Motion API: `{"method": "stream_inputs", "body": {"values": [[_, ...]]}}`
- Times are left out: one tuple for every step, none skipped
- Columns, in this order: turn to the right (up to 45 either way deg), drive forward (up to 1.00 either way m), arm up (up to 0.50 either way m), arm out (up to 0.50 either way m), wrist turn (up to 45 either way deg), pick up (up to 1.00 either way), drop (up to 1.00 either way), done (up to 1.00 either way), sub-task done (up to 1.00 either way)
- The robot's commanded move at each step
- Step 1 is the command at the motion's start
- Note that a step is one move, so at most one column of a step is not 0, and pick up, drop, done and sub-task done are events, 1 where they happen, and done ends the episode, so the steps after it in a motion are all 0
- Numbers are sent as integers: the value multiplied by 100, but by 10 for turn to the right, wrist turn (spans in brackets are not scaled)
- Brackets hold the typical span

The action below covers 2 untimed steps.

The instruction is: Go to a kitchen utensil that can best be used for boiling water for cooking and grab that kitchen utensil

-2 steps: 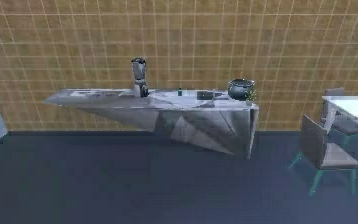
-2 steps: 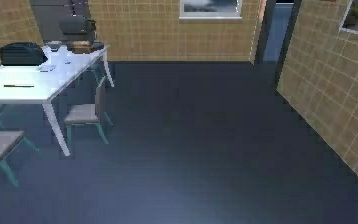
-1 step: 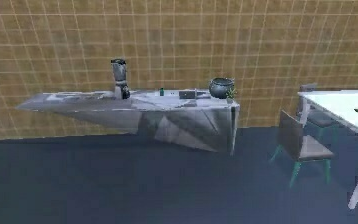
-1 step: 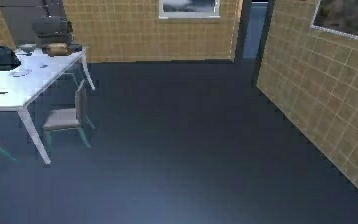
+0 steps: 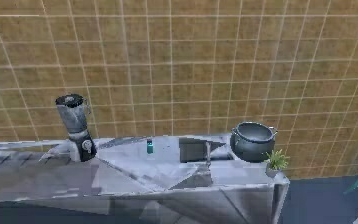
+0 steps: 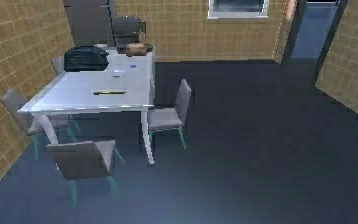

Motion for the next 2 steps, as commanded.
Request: {"method": "stream_inputs", "body": {"values": [[90,0,0,0,0,0,0,0,0],[0,20,0,0,0,0,0,0,0]]}}
